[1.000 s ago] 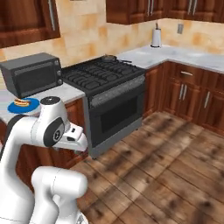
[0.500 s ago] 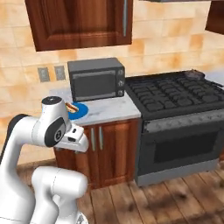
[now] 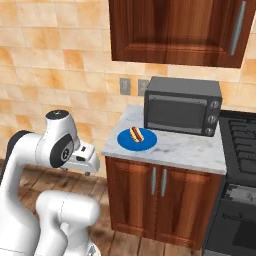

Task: Place the cold items (bell pepper and pear) from the fridge in one tupperware on the dining counter. Place the warm items (kebab skewer and hot dog) in the stove area in another tupperware.

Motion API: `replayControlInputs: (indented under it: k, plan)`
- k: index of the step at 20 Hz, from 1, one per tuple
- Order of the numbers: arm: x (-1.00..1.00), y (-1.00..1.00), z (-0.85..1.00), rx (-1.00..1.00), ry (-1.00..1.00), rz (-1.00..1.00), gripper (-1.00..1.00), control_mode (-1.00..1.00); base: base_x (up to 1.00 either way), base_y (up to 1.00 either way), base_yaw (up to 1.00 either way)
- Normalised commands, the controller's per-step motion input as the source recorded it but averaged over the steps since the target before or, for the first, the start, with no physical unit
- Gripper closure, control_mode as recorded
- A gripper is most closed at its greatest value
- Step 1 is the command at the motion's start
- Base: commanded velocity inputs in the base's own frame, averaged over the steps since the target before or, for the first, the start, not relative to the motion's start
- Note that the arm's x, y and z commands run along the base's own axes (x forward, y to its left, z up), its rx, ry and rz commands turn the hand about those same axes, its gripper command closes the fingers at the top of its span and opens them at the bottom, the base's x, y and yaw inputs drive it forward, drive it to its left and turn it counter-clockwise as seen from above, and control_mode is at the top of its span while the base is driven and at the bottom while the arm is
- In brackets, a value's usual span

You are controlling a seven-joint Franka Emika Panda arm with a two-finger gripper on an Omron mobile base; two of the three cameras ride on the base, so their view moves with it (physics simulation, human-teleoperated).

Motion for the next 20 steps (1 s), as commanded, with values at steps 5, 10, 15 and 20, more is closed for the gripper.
replayControlInputs:
  k: [5, 10, 15, 20]
  plan:
    - [0.00, 0.00, 0.00, 0.00, 0.00, 0.00, -1.00, 1.00, 0.50, -0.84, 0.08]
    - [0.00, 0.00, 0.00, 0.00, 0.00, 0.00, -1.00, 1.00, 0.67, 0.24, -0.09]
    - [0.00, 0.00, 0.00, 0.00, 0.00, 0.00, -1.00, 1.00, 0.68, 0.18, 0.04]
    - [0.11, 0.00, 0.00, 0.00, 0.00, 0.02, -1.00, -1.00, 0.51, 0.00, 0.09]
